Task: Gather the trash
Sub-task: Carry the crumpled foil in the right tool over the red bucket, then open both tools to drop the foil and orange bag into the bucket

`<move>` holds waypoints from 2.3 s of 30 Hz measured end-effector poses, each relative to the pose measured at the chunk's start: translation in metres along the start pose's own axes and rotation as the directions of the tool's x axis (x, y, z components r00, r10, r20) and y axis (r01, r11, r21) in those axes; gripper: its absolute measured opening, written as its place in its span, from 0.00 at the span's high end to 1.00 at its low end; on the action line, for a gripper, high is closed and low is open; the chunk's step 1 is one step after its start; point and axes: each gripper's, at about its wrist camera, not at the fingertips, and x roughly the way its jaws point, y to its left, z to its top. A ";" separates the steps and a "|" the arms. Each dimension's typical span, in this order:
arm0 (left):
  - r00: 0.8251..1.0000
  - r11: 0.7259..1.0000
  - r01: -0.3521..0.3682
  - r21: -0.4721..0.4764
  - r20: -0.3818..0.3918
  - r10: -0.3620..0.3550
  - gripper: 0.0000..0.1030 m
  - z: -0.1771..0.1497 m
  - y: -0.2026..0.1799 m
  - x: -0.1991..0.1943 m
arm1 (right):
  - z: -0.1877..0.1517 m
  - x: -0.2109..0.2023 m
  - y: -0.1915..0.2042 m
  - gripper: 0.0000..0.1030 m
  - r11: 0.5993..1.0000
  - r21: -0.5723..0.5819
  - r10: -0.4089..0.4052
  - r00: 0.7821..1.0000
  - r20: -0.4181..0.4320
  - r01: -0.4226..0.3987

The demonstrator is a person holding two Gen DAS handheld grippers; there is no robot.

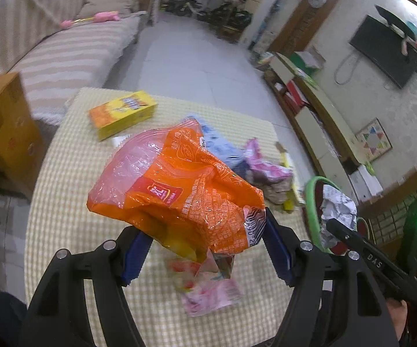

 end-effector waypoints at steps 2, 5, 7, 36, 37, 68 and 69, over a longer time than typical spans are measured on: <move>1.000 0.999 0.022 0.031 -0.007 -0.022 0.34 0.002 -0.016 0.004 | 0.003 -0.006 -0.011 0.54 1.000 0.016 -0.012 1.000 0.013 0.012; 0.998 0.996 0.056 0.075 -0.023 -0.055 0.34 0.006 -0.042 0.013 | 0.007 -0.013 -0.027 0.54 0.999 0.042 -0.029 0.999 0.029 0.027; 0.996 0.991 0.084 0.108 -0.037 -0.080 0.34 0.009 -0.063 0.019 | 0.009 -0.018 -0.043 0.54 0.997 0.067 -0.046 0.998 0.041 0.043; 0.941 0.884 0.304 0.356 -0.254 -0.222 0.34 0.004 -0.255 0.116 | 0.016 -0.046 -0.187 0.54 0.945 0.294 -0.175 0.980 0.092 0.142; 0.941 0.882 0.306 0.359 -0.257 -0.221 0.34 0.004 -0.259 0.119 | 0.016 -0.044 -0.191 0.54 0.944 0.299 -0.175 0.980 0.089 0.142; 0.962 0.933 0.251 0.260 -0.176 -0.210 0.08 0.029 -0.234 0.120 | 0.023 -0.034 -0.168 0.11 0.953 0.240 -0.211 0.974 0.078 0.187; 0.966 0.937 0.238 0.257 -0.162 -0.201 0.08 0.029 -0.225 0.115 | 0.024 -0.033 -0.163 0.11 0.956 0.230 -0.205 0.976 0.078 0.183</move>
